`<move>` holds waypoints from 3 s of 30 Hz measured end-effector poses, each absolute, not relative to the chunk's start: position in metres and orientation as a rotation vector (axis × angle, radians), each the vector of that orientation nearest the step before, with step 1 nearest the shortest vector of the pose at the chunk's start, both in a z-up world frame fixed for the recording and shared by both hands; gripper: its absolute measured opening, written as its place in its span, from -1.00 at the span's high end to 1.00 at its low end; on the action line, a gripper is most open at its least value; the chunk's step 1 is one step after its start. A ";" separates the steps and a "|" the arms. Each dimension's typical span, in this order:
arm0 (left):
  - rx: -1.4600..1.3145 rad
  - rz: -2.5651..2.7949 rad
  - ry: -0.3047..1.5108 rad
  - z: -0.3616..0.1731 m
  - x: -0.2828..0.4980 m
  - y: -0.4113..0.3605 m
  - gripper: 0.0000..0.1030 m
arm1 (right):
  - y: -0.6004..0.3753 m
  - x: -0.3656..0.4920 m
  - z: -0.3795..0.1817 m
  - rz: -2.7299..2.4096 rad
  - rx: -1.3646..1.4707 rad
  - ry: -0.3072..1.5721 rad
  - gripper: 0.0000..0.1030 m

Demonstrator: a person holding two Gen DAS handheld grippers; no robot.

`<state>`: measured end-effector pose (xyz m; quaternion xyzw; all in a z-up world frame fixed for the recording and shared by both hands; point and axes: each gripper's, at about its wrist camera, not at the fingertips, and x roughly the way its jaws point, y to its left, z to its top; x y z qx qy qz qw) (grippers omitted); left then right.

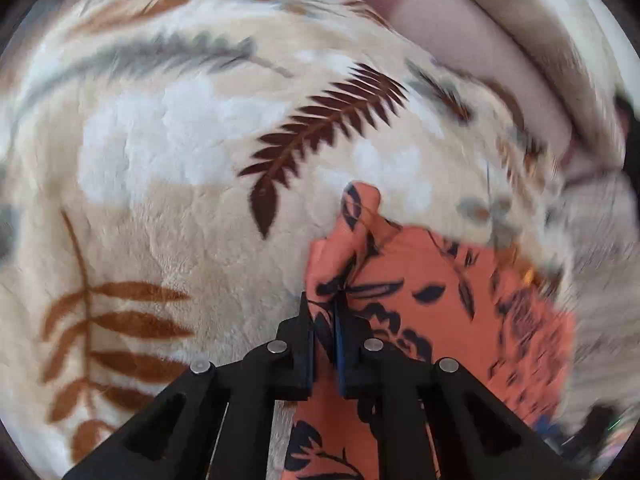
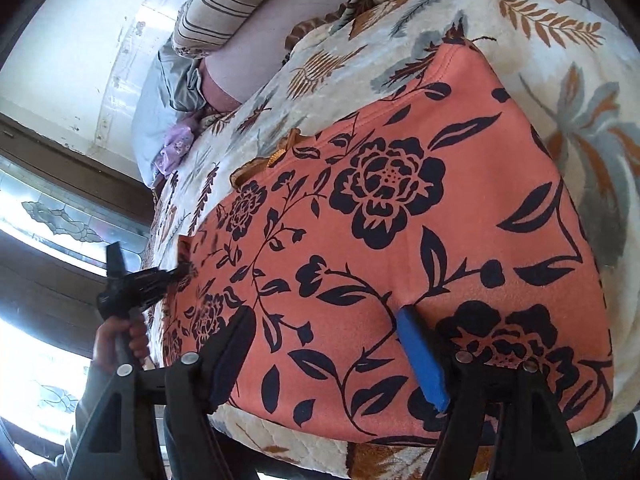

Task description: Fold small clothes

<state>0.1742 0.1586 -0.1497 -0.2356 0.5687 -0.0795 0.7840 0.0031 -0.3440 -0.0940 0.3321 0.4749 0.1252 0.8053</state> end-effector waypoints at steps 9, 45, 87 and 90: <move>-0.404 -0.127 1.102 -0.120 0.147 0.147 0.34 | -0.348 0.002 -0.097 0.278 0.734 1.020 -0.48; 0.001 -0.072 0.963 -0.071 0.021 0.081 -0.45 | -0.385 0.025 -0.062 0.195 0.839 0.908 -0.47; 0.080 -0.108 1.084 -0.115 0.035 0.042 -0.01 | -0.423 -0.077 -0.110 -0.103 0.993 0.869 0.73; 0.068 -0.104 1.042 -0.095 0.028 0.032 -0.03 | -0.430 -0.078 -0.140 -0.070 1.163 0.923 0.49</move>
